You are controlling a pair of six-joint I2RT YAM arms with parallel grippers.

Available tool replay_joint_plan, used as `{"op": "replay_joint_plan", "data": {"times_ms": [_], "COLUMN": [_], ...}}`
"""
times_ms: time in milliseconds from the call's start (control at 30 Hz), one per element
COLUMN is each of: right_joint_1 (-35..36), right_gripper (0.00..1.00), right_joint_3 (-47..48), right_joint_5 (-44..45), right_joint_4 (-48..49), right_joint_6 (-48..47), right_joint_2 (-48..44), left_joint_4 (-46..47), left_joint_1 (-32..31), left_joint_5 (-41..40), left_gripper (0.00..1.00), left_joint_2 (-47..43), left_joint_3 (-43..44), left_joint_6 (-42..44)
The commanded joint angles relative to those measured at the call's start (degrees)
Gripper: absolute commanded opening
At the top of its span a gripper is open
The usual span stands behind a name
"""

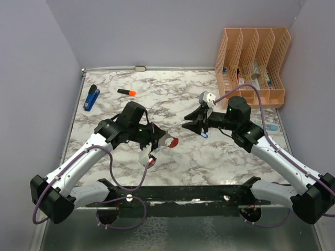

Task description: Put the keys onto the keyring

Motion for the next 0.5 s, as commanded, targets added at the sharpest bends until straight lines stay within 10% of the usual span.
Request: {"op": "replay_joint_plan", "data": {"times_ms": [0,467], "right_joint_1": [-0.4,-0.4], "right_gripper": [0.37,0.42], "right_joint_3": [-1.4,-6.9], "right_joint_5": [-9.4,-3.9], "right_joint_4": [-2.3,0.4], "right_joint_6": [-2.6,-2.3], "right_joint_2": [0.3,-4.5], "left_joint_4": [5.7,14.2], "left_joint_1": [-0.5,-0.6], "left_joint_5": [15.1,24.6], "left_gripper": [0.00,0.00], "left_joint_2": [-1.5,-4.7], "left_joint_3": [-1.3,-12.0], "left_joint_6": [41.0,40.8]}}
